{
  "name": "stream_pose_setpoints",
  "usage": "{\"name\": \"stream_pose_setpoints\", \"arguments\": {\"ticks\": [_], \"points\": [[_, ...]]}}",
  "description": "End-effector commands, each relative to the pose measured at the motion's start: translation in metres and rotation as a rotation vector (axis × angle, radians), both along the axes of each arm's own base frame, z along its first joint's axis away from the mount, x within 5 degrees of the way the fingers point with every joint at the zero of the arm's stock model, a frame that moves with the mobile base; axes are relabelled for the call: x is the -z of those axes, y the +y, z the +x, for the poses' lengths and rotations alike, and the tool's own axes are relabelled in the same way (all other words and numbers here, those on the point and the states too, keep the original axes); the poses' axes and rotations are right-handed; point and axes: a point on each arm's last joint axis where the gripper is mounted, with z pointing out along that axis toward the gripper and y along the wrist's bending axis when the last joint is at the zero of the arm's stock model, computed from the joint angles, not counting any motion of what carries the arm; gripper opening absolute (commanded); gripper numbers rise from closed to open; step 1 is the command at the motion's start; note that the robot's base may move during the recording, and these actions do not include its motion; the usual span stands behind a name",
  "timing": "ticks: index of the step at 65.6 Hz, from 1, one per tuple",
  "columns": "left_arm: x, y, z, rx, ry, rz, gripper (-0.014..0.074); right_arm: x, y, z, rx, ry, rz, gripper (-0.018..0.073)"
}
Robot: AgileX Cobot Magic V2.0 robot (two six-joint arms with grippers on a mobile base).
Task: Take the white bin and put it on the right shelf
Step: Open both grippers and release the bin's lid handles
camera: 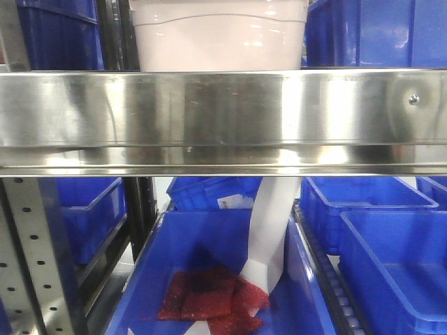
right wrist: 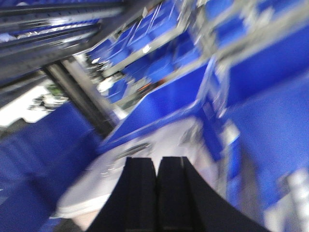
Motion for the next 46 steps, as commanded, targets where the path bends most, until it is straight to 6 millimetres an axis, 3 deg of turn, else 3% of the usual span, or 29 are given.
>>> {"name": "stream_pose_setpoints", "arguments": {"ticks": [1, 9, 24, 46], "points": [[-0.022, -0.002, -0.015, -0.032, -0.103, 0.028, -0.0118, -0.023, 0.006, -0.017, 0.034, -0.092, -0.127, 0.0032], [-0.012, -0.002, -0.015, -0.071, -0.105, 0.049, -0.0118, -0.015, 0.016, -0.025, 0.021, -0.083, -0.331, 0.0032], [0.028, 0.010, -0.028, -0.181, -0.068, 0.112, -0.0118, 0.017, 0.009, -0.050, 0.114, -0.067, -0.333, 0.0032], [0.071, 0.040, -0.102, -0.336, -0.125, 0.135, -0.0118, 0.079, 0.005, -0.105, 0.151, -0.006, -0.334, 0.0030]]}}
